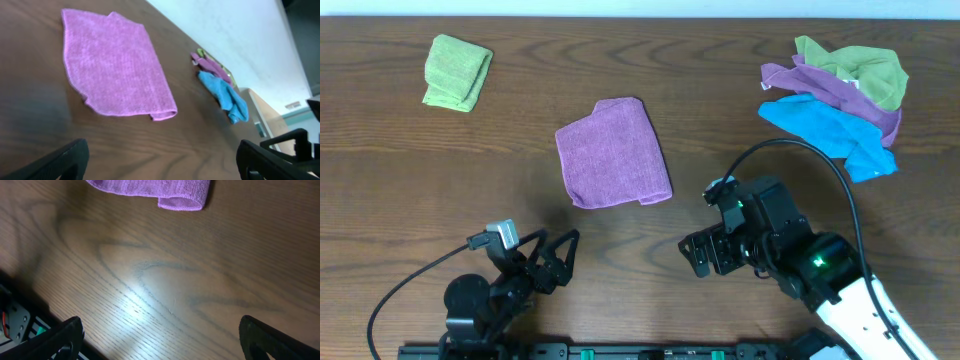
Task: Fold the cloth
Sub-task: 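Retract the right gripper and move the left gripper toward the cloth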
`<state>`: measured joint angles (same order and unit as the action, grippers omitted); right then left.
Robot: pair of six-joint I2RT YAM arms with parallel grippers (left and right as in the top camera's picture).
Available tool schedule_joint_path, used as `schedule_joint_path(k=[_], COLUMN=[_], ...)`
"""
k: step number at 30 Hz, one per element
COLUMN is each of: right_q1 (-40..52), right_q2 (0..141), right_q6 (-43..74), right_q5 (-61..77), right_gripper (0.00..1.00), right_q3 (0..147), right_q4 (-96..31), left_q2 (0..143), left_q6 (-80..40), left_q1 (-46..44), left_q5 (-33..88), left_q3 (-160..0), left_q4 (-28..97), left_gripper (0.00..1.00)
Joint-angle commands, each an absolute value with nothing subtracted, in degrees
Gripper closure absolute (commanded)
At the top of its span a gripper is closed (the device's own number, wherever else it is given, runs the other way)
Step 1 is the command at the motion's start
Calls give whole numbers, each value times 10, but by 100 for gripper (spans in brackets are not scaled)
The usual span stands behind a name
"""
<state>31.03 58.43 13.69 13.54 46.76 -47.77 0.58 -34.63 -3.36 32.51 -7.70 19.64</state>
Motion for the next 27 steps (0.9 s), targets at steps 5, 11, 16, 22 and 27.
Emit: schedule_joint_path(k=[5,11,16,22,27], right_q1=[312,311,288,215,170], right_q2=[582,562,543,517,512], right_q6=[157,163,163,163,162], right_q5=[140,144,144,144,144], right_gripper=[1,1,1,1,1], right_q3=[463,469,480,482,482], right_q4=[-435,-383,-389,-416,-452], left_q2=[17,162,396,637,778], left_q6=[-288,-255,-159,-118,-164], left_q1=[-46,-108,-129,-129,-129], left_q5=[351,243,218,164,163], left_q3=[-73,-158,-302,-406,-418], left_q4=[124,108,185,234,231], left_gripper=[4,4,4,4,1])
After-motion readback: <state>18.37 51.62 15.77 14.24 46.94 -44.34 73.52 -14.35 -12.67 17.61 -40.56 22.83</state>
